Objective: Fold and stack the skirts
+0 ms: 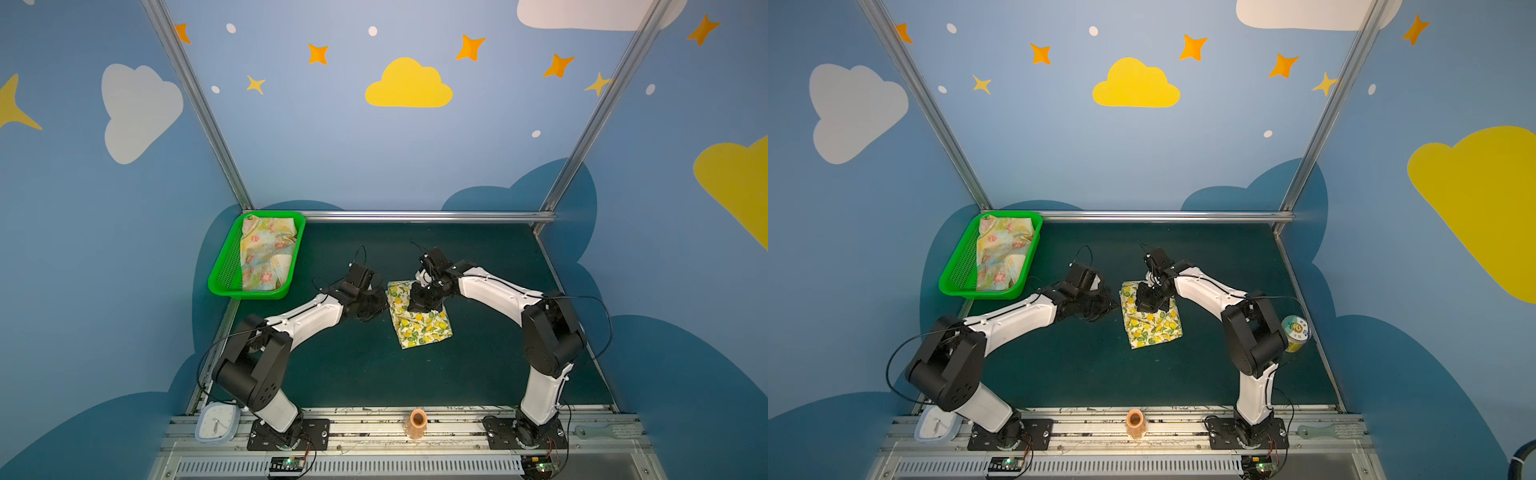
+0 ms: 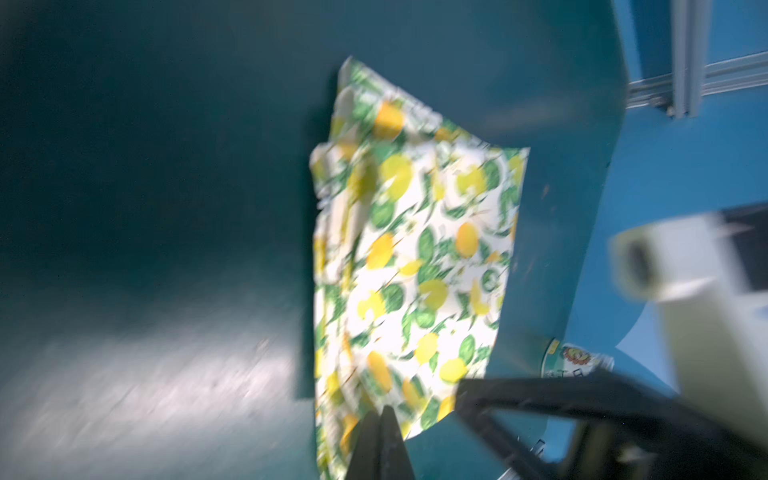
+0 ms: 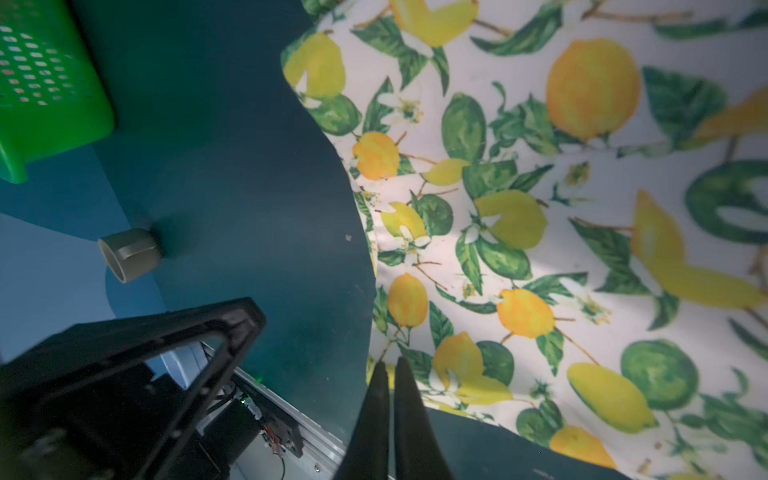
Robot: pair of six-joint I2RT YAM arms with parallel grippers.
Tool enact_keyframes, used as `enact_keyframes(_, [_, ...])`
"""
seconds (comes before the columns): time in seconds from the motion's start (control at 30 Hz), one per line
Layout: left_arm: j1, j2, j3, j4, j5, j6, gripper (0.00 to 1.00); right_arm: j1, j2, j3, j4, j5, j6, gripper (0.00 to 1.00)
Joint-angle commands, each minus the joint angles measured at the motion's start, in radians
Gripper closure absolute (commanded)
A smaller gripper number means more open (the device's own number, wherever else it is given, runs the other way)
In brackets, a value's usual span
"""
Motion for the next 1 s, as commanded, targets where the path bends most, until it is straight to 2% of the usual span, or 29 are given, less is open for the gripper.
enact_keyframes(0.0, [0.009,0.071,0.096,-0.046,0.0,0.059,0.96,0.004,0.029,-0.018,0.024,-0.024,-0.052,1.0])
enact_keyframes(0.3, [0.032,0.317,0.304,-0.06,0.054,0.073,0.96,0.01,0.102,-0.043,0.059,-0.091,-0.082,1.0])
enact_keyframes(0.53, [0.057,0.449,0.376,-0.061,0.068,0.069,0.96,0.032,0.1,-0.099,0.079,-0.087,-0.088,1.0])
enact_keyframes(0.73, [0.067,0.508,0.407,-0.056,0.069,0.072,0.96,0.047,0.088,-0.107,0.071,-0.066,-0.099,1.0])
enact_keyframes(0.97, [0.072,0.511,0.408,-0.045,0.072,0.077,0.96,0.068,0.033,-0.116,0.065,-0.062,-0.106,1.0])
